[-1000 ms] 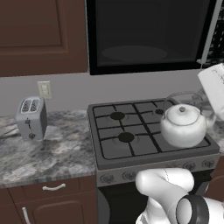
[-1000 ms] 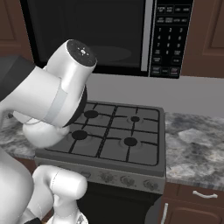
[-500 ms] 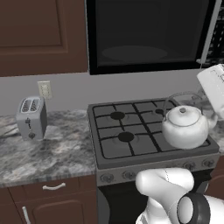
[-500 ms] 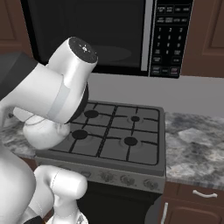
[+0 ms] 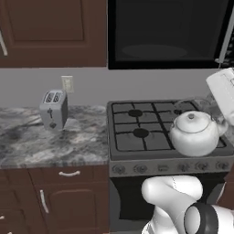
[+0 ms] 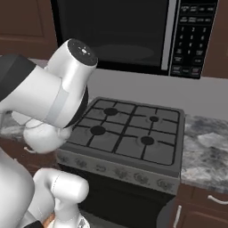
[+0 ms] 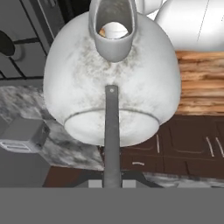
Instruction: The kettle is done boiling. Turn off the stove, then wait for 300 timesteps before moving the kettle to the dining table.
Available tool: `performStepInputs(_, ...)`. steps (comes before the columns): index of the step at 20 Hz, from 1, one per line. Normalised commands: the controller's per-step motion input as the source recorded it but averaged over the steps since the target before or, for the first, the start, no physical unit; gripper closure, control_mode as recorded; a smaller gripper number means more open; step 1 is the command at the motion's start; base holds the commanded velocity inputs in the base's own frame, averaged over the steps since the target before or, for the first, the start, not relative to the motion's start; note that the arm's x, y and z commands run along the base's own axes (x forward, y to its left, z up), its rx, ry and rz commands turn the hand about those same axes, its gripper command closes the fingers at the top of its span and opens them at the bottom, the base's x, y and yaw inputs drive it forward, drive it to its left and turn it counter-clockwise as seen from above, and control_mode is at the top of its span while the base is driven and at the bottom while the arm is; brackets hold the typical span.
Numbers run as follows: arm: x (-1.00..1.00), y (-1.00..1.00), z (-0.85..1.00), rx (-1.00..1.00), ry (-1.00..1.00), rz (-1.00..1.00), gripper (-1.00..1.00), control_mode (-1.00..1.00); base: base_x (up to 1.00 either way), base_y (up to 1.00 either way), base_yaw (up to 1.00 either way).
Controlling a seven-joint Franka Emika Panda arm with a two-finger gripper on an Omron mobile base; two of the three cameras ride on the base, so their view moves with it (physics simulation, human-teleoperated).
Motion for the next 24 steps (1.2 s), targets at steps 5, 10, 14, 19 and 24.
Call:
performStepInputs(5,0.00,0.00,0.00,0.00,0.00,0.00,1.00,1.00,-0.24,-0.12,0.63)
performStepInputs(10,0.00,0.00,0.00,0.00,0.00,0.00,1.00,1.00,-0.30,-0.13,0.76)
performStepInputs(14,0.00,0.00,0.00,0.00,0.00,0.00,1.00,1.00,-0.33,-0.11,0.78)
performStepInputs(19,0.00,0.00,0.00,0.00,0.00,0.00,1.00,1.00,-0.33,-0.04,0.80)
performStepInputs(24,0.00,0.00,0.00,0.00,0.00,0.00,1.00,1.00,-0.28,-0.04,0.82)
